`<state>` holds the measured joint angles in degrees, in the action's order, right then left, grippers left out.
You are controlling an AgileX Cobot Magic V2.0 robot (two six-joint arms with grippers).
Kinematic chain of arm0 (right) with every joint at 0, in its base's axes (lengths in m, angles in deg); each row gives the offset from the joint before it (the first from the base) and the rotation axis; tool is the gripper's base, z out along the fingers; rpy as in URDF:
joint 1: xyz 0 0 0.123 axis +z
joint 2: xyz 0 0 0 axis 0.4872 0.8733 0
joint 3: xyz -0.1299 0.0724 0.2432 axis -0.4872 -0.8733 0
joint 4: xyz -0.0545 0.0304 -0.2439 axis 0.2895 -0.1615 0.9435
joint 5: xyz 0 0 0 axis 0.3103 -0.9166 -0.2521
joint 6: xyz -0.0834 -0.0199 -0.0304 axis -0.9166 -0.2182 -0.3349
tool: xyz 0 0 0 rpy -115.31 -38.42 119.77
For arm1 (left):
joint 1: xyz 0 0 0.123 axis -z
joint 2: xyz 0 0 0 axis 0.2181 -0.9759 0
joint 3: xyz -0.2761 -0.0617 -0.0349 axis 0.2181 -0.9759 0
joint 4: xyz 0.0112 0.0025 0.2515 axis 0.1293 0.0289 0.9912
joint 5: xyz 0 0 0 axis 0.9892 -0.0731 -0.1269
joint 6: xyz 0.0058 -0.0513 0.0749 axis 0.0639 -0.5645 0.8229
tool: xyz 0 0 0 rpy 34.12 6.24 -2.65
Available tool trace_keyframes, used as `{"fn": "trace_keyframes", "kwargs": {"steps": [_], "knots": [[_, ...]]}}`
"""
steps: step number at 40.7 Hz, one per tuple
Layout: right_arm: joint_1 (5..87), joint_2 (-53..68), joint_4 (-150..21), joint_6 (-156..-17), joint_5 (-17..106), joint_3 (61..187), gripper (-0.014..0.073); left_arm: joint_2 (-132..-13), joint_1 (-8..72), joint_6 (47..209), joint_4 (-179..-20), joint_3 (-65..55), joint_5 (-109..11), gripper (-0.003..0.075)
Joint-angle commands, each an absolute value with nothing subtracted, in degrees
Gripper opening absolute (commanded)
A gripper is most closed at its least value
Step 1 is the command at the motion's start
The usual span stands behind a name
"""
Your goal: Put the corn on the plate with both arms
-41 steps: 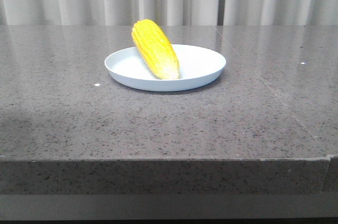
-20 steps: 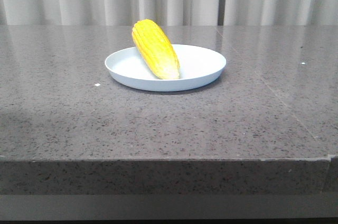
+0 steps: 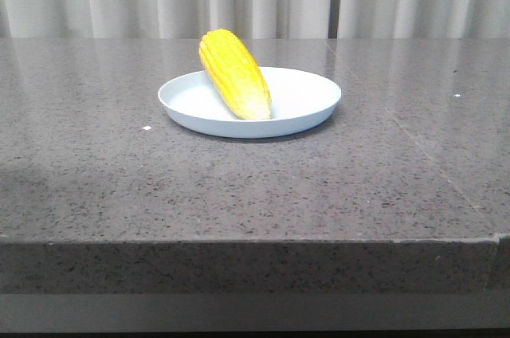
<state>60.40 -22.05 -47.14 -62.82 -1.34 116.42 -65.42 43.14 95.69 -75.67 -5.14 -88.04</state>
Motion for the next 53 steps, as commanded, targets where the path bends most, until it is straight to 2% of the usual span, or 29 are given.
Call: {"fn": "trace_keyframes", "kwargs": {"steps": [1,12,14,18,24,34,41,53], "knots": [[60.04,-21.24,-46.09,-62.82,4.36,117.81,-0.0067,-65.14,43.60,95.15,-75.99,-3.69,-84.24,-0.0020],[60.04,-21.19,-46.15,-62.82,4.31,117.81,-0.0067,-64.69,43.47,95.15,-75.86,-4.11,-84.20,-0.0020],[60.04,-21.19,-46.15,-62.82,4.27,117.81,-0.0067,-64.25,42.79,95.15,-71.93,-4.34,-83.27,-0.0020],[60.04,-21.19,-46.15,-62.82,4.20,117.81,-0.0067,-62.17,39.41,95.15,-64.39,-5.67,-80.01,-0.0020],[60.04,-21.19,-46.15,-62.82,4.14,117.81,-0.0067,-57.31,32.68,95.15,-63.84,-9.95,-73.07,-0.0020],[60.04,-21.19,-46.15,-62.82,4.14,117.81,-0.0067,-44.73,21.25,95.15,-64.32,-21.97,-67.43,-0.0020],[60.04,-21.19,-46.15,-62.82,4.14,117.81,-0.0067,-34.60,14.88,95.15,-66.72,-35.08,-60.46,-0.0020],[60.04,-21.19,-46.15,-62.82,4.14,117.81,-0.0067,-18.12,11.39,95.15,-76.58,-55.75,-45.24,-0.0020]]}}
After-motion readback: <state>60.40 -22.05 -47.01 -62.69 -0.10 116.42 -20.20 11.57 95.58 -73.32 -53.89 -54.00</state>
